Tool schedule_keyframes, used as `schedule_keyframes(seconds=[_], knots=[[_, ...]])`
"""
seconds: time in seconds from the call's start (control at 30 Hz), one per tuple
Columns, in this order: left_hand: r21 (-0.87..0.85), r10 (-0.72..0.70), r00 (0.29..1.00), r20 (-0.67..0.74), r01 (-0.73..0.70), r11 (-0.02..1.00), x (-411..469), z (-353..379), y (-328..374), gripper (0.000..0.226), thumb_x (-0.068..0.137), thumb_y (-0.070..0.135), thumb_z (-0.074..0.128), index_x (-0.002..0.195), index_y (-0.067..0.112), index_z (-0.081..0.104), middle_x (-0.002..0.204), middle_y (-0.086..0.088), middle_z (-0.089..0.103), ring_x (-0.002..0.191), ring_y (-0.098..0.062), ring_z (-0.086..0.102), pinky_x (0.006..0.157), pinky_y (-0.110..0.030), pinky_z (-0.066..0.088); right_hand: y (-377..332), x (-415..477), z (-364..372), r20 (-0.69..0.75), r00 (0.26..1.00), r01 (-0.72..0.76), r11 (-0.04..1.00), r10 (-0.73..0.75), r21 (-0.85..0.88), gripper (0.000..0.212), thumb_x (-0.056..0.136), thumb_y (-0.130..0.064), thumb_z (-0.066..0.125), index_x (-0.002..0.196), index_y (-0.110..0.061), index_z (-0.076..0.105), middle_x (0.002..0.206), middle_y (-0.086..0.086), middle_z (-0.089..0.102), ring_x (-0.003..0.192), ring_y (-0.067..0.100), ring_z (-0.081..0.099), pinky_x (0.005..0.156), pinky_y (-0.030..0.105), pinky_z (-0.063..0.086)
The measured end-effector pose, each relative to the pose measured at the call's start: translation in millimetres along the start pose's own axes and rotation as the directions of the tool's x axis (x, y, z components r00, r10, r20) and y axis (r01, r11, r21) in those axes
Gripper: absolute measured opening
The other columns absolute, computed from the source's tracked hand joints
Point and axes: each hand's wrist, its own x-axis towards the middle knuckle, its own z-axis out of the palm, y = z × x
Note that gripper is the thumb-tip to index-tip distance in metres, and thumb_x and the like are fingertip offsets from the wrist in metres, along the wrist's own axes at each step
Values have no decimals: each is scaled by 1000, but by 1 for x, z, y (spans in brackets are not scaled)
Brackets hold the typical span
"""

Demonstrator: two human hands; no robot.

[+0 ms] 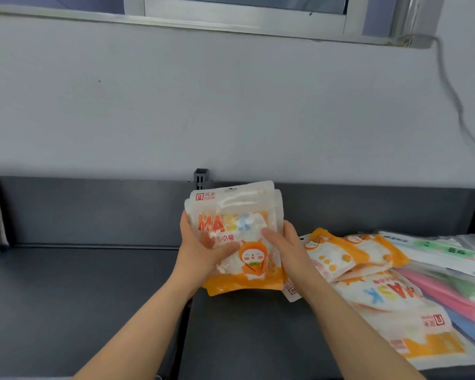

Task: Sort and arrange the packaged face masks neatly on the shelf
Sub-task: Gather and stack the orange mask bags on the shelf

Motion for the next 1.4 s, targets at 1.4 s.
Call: schedule_keyframes(seconds=[1.4], knots=[[33, 2, 991, -131, 2, 999, 22, 22, -40, 103, 81, 7, 77, 150, 40, 9, 126, 11, 54, 107, -11, 62, 83, -39, 58, -22, -5, -82, -491, 871, 3, 1000, 7, 18, 90, 78, -28, 79, 148, -28, 23, 137, -3, 47, 117, 20, 54, 97, 40, 47]])
